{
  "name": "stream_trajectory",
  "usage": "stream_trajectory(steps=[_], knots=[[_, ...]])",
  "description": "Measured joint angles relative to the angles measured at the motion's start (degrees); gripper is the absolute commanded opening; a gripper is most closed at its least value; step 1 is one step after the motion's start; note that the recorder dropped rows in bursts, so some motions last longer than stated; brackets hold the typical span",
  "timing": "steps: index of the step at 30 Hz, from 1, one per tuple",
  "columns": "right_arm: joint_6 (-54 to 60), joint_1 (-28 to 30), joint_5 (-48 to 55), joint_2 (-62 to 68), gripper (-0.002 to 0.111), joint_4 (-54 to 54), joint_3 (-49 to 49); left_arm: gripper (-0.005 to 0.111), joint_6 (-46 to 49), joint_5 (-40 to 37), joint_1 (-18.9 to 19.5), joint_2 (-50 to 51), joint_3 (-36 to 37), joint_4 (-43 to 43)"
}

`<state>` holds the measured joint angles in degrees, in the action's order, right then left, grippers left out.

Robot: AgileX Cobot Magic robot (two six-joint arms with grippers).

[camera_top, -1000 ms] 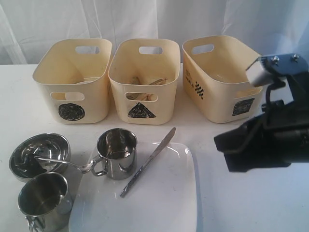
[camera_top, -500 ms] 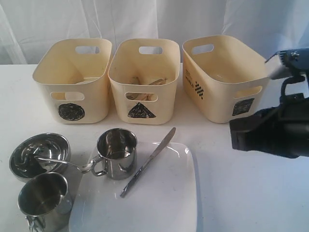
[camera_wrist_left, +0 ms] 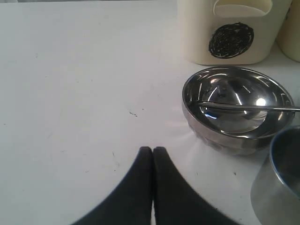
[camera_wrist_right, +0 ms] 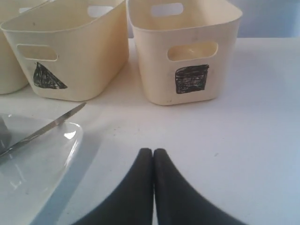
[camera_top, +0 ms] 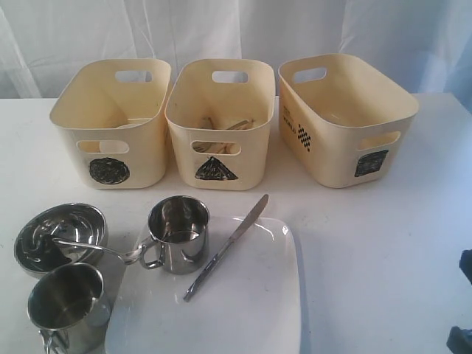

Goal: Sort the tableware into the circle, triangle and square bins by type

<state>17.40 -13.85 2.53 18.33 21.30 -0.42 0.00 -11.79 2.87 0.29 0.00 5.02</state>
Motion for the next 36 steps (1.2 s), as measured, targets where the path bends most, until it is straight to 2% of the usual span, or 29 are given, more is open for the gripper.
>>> stream_trajectory(steps=[7, 13, 36], knots=[[-5.49, 6.01, 11.89, -10.29, 0.000, -10.11, 0.10, 0.000, 0.00, 0.00, 0.00, 0.00, 0.00, 0.00], [-12.99, 8.61, 15.20, -15.42, 0.000, -15.75, 0.10, 0.000, 0.00, 0.00, 0.00, 0.00, 0.00, 0.00], [-14.35, 8.93, 16.25, -17.65, 0.000, -17.95, 0.10, 0.000, 0.00, 1.03, 0.00, 0.00, 0.00, 0.00]])
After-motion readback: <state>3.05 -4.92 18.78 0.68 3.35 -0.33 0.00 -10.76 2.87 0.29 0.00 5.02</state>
